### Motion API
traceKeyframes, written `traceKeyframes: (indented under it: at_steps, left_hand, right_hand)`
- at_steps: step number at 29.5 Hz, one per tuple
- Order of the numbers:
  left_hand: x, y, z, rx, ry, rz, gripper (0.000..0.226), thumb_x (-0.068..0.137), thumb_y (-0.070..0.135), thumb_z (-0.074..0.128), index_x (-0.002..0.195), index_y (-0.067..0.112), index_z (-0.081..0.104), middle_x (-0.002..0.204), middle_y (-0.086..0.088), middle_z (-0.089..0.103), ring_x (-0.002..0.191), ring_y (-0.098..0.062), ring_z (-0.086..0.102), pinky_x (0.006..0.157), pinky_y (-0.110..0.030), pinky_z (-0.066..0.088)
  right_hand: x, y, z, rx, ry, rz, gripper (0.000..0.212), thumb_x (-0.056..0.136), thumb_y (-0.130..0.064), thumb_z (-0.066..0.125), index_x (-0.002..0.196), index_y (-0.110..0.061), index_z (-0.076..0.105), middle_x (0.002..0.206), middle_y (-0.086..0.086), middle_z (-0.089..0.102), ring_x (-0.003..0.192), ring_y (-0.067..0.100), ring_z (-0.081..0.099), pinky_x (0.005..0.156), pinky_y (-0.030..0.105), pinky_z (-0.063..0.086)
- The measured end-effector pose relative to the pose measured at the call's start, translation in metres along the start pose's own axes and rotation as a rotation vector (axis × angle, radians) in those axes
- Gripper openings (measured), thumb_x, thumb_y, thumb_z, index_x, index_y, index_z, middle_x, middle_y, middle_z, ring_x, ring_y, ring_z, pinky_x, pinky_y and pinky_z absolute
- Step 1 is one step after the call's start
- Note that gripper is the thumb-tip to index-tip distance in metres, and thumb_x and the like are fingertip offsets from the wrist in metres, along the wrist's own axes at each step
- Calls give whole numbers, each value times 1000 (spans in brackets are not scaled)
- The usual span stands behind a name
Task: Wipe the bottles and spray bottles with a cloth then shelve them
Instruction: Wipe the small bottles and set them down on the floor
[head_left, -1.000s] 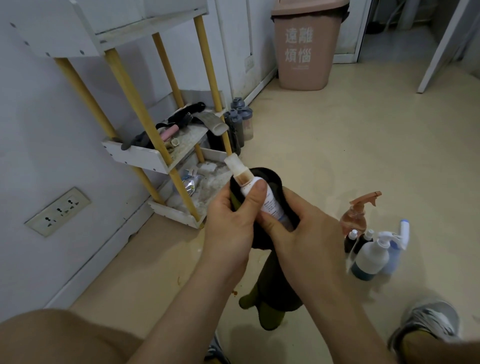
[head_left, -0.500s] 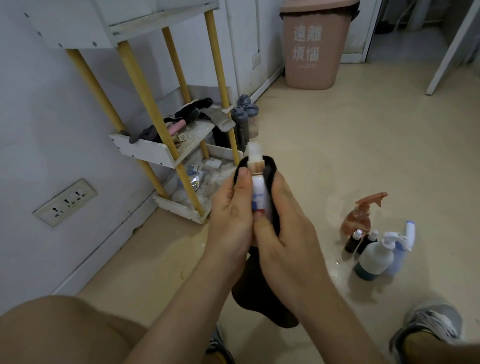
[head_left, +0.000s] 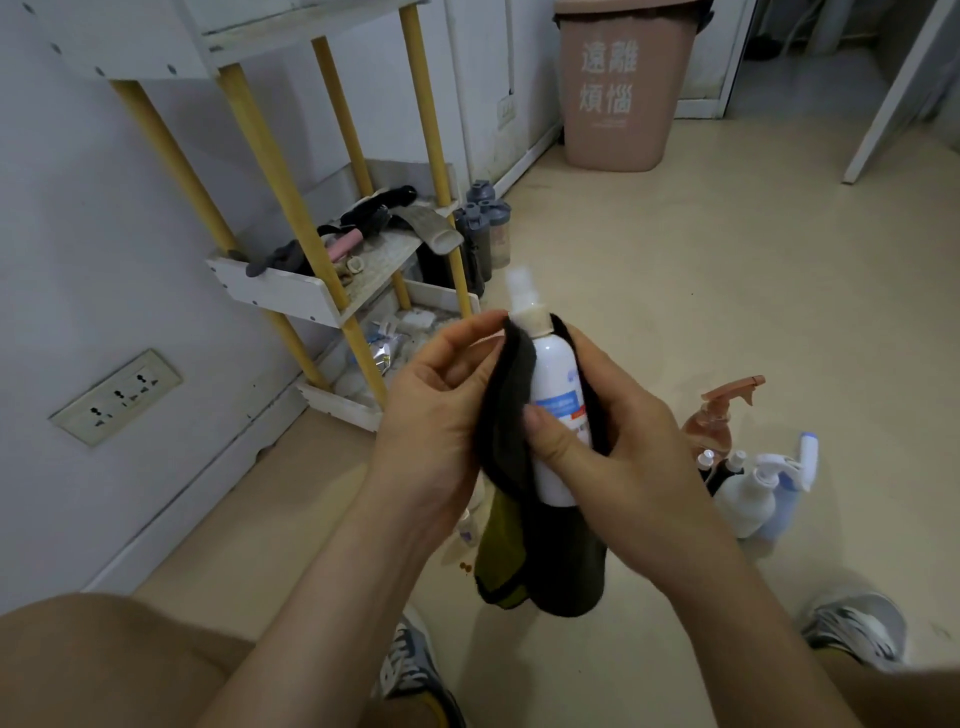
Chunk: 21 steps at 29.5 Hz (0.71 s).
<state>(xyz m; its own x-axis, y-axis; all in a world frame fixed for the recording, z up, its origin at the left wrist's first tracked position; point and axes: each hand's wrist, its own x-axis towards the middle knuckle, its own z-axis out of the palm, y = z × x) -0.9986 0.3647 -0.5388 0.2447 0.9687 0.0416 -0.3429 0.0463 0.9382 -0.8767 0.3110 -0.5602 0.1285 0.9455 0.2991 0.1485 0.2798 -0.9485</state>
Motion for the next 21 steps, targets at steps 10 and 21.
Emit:
traceKeyframes:
  at_steps: [10, 21]
  left_hand:
    - [-3, -4, -6, 89, -104, -104, 26, 85, 8, 60, 109, 13, 70, 100, -4, 75, 94, -16, 71, 83, -28, 58]
    - [5, 0, -9, 309, 261, 135, 14, 88, 5, 68, 88, 19, 69, 74, 9, 72, 75, -8, 69, 67, -24, 56]
  right_hand:
    - [-7, 6, 36, -859, 202, -49, 85, 77, -12, 76, 149, -3, 31, 121, 15, 63, 94, 33, 61, 74, 51, 53]
    - [-15, -3, 19, -399, -69, 102, 77, 77, -53, 59, 142, -58, 16, 140, -28, 38, 131, 0, 36, 108, 35, 36]
